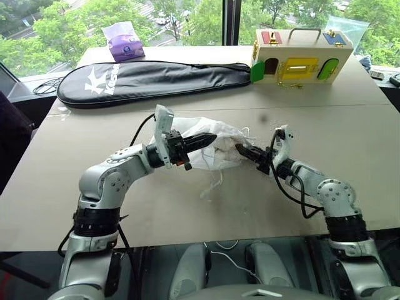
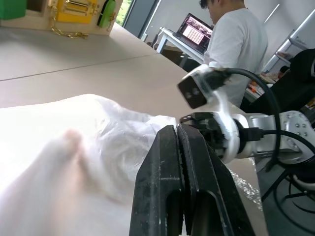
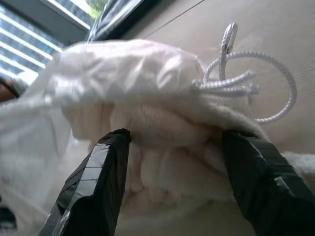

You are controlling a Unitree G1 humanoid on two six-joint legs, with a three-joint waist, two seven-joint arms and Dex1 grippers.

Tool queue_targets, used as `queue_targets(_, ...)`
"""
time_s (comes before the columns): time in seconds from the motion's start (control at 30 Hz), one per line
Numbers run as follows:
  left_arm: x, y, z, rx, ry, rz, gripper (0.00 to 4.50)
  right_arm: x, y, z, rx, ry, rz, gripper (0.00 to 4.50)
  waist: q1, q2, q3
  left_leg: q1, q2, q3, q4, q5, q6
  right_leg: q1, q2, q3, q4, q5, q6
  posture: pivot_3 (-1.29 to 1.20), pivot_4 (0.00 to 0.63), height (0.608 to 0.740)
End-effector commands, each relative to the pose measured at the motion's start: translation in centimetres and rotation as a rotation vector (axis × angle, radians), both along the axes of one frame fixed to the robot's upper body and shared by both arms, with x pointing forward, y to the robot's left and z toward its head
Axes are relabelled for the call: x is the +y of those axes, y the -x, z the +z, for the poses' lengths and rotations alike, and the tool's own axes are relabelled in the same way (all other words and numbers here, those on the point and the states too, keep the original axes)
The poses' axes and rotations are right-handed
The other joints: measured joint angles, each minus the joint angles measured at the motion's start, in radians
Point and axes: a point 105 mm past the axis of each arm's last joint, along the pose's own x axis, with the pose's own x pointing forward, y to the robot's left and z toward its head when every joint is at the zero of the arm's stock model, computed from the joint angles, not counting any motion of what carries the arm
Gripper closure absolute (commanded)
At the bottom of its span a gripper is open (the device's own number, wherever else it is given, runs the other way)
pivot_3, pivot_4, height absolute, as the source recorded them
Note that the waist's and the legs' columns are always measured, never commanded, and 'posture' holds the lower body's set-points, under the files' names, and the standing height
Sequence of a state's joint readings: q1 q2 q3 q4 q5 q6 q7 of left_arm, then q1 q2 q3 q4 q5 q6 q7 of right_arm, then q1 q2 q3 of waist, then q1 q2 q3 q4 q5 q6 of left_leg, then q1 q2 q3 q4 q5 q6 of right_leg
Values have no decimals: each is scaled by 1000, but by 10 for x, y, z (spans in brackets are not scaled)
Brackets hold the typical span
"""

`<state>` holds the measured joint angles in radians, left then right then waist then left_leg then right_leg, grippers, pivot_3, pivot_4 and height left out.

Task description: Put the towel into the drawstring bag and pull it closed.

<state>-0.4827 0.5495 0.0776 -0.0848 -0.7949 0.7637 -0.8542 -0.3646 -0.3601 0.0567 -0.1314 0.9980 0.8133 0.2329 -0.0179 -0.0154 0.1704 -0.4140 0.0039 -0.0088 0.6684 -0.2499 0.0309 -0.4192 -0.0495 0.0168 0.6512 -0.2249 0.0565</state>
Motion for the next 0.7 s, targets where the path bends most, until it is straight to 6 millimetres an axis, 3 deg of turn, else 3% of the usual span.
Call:
queue_targets(0.03,10,-11,24,-108,21,30,4500,10,33,29,-231,44,223,1273,2,0,0,0,0,-1,0,0,0,0,0,0,0,0,0,0,150,740)
queue_targets(0.13,10,-13,26,-121,17,29,4500,2,43,34,-313,92,267,1273,1,0,0,0,1,-1,0,0,0,0,0,0,-1,0,0,0,150,740)
queue_targets(0.23,11,-12,27,-125,9,25,4500,-21,20,30,-473,319,135,1273,1,-1,0,0,1,0,0,0,0,0,0,1,-2,0,0,0,150,740)
queue_targets(0.37,14,-12,28,-125,9,32,4500,-30,-3,19,-601,539,58,1273,3,-1,0,0,1,0,0,0,0,0,0,1,-3,0,0,0,150,740)
queue_targets(0.43,16,-11,26,-117,5,36,4500,-27,-14,16,-642,585,41,1273,1,-1,0,0,1,0,0,0,0,0,0,2,-3,0,0,0,150,740)
queue_targets(0.53,20,-12,17,-105,-39,55,4500,-19,-14,16,-606,514,61,1273,2,-1,0,0,2,0,0,0,0,0,1,2,-2,0,0,0,150,740)
queue_targets(0.63,18,-8,16,-95,-22,40,4500,-5,2,15,-584,456,164,1273,4,-1,1,0,3,-1,0,0,0,0,0,1,-2,0,0,0,150,740)
queue_targets(0.7,15,-6,11,-93,-38,31,4500,6,7,1,-595,529,238,1273,5,-1,0,-1,3,-1,0,0,0,0,-1,1,-3,0,0,0,150,740)
